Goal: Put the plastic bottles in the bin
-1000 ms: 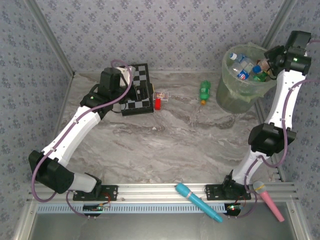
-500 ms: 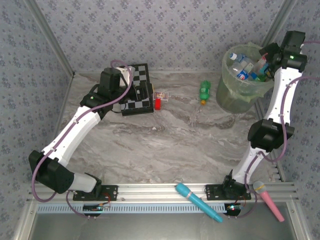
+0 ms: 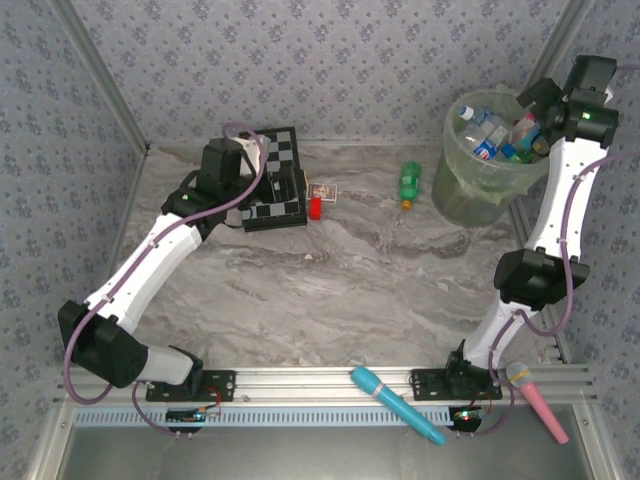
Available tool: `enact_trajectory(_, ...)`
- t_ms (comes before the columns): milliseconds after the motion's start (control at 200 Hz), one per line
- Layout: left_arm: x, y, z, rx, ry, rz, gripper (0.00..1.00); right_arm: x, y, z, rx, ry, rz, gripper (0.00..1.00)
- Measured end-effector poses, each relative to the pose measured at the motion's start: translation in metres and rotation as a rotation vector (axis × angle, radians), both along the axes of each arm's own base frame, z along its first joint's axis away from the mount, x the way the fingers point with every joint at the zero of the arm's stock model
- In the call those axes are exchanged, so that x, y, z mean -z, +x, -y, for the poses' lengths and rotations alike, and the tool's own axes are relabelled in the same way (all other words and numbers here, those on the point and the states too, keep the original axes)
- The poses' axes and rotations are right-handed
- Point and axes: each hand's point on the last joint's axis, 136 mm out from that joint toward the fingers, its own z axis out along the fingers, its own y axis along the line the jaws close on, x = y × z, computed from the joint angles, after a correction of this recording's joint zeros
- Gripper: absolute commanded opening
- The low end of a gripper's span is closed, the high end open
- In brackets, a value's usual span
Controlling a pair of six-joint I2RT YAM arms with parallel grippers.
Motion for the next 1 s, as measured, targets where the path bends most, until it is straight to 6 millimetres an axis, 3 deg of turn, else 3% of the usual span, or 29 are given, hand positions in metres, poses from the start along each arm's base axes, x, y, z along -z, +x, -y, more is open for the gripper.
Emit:
enact_trajectory(125,-0.002,-0.002,-0.001,0.0,-0.004,0.008,1.0,-0.007,0.01,-0.003,-0.055,-0.099,0.005,1.0)
enact_trajectory(265,-0.001,-0.003,-0.002,-0.004,-0.01,0.007,1.0,-0.006,0.031,-0.022,-0.114,-0.244,-0.02,1.0)
enact_trajectory(370,-0.001,-0.003,-0.002,-0.004,-0.011,0.007,1.0,0.001,0.048,-0.039,-0.144,-0.343,-0.044,1.0)
enact_trajectory(500,-0.002,-0.003,-0.003,-0.008,-0.013,0.003,1.0,0.026,0.063,-0.056,-0.172,-0.387,-0.07,1.0)
enact_trajectory(675,-0.015,-0.001,-0.001,-0.009,-0.015,0.002,1.0,0.071,0.073,-0.044,-0.151,-0.388,-0.094,1.0)
enact_trajectory(820,-0.031,0.003,0.001,-0.012,-0.018,0.018,1.0,0.077,0.079,-0.038,-0.131,-0.401,-0.051,1.0)
enact_trajectory(999,-0.034,0.003,0.006,-0.012,0.001,0.004,1.0,0.068,0.076,-0.016,-0.096,-0.406,0.04,1.0)
